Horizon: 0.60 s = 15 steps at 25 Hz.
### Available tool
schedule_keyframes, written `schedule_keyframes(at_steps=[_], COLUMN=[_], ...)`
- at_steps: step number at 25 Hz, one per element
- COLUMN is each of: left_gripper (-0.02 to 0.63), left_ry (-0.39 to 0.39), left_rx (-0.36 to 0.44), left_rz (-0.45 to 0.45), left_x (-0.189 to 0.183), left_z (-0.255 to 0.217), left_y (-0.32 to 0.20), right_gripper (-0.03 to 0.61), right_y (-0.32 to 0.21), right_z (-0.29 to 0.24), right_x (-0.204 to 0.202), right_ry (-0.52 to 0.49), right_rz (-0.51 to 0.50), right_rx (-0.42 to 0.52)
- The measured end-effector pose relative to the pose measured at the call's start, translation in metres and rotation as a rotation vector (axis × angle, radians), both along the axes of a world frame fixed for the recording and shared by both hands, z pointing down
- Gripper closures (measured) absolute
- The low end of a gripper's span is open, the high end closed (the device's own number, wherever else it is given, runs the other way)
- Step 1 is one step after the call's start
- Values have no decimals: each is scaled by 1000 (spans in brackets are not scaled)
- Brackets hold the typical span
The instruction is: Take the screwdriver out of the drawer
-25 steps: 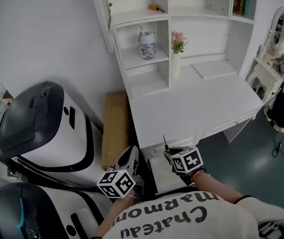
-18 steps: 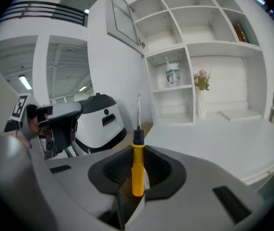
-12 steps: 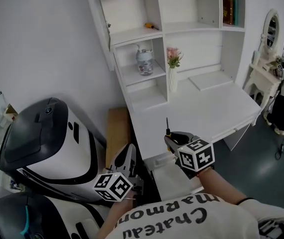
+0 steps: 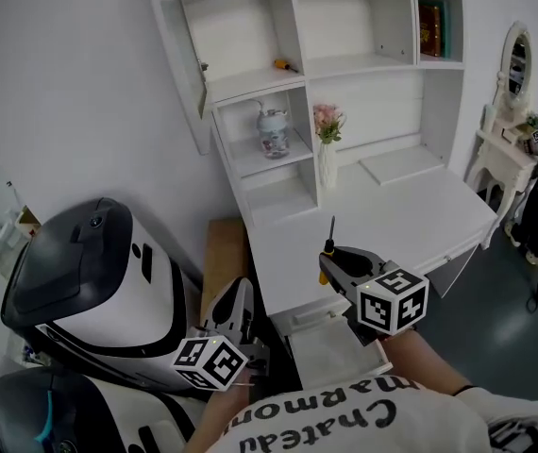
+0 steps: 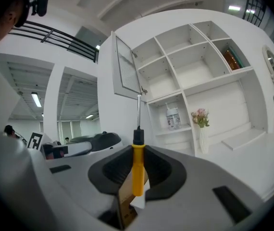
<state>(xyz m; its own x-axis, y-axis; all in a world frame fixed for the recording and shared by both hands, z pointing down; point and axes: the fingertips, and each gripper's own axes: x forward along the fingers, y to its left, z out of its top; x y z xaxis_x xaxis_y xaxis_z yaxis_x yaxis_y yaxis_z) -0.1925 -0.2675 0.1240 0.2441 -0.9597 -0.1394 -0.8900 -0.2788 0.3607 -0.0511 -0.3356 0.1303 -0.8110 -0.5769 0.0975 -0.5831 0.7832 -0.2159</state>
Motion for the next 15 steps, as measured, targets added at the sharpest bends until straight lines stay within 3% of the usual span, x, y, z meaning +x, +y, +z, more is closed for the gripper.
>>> schedule_keyframes(at_steps=[15], left_gripper=[591], left_ry=[7], left_rx=[-1], left_rz=[3], left_x=[107], left_z=[0], left_y=[-31], right_gripper=[497], right_y=[-13], right_z=[9], right_x=[86], right_ry=[83], right_rz=[-57], right_rx=[18])
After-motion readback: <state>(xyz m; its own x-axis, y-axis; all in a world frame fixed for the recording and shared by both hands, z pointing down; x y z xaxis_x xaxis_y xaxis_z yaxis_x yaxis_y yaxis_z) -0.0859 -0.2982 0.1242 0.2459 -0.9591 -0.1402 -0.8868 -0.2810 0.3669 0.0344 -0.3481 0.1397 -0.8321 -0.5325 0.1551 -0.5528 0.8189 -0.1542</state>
